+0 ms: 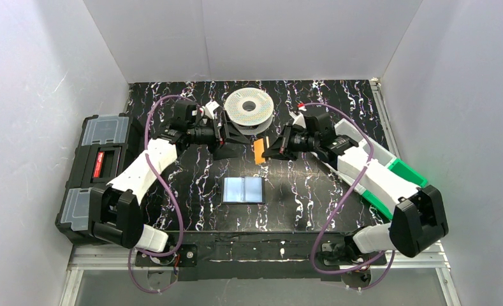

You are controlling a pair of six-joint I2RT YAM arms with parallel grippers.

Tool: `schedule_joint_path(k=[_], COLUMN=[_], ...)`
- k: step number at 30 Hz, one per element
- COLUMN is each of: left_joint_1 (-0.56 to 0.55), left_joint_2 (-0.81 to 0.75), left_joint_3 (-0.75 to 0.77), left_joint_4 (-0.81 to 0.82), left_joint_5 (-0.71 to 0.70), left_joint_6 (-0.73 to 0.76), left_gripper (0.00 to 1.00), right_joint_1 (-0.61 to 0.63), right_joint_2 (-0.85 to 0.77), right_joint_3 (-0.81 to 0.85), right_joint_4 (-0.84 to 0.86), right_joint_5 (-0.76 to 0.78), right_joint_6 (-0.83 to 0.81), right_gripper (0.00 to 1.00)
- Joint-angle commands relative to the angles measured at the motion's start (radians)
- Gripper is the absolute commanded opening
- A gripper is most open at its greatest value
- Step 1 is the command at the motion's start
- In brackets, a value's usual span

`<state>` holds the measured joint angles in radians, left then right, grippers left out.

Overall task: Take the credit cards out of the card holder
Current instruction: Place the credit card in the storage box.

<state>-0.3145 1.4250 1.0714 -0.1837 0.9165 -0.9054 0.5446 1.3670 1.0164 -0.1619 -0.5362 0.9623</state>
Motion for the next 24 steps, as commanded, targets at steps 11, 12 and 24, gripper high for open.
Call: schedule_joint_path(k=[11,12,24], left_joint_1=[-0.087,-0.097,-0.164], left_joint_2=[-0.017,-0.015,0.013], left_joint_3=[0.149,0.148,0.126], left_joint_4=[-0.457,-0.461,-0.454], left_joint_5=[-0.370,-0.376,-0.386], left_joint_6=[0.351,0.359,0.401], left_gripper=[0.96,0.96,0.97], right_joint_1=[-0.101,-0.121,-0.351], right_joint_2=[-0.136,-0.138,-0.098], right_joint_3=[0.134,0.145,0.212], right_joint_4=[-0.643,-0.693,-1.103], right_joint_5=[0.639,0.689,1.126], right_joint_6=[-0.201,-0.202,-0.157], right_gripper=[0.01,0.01,0.01])
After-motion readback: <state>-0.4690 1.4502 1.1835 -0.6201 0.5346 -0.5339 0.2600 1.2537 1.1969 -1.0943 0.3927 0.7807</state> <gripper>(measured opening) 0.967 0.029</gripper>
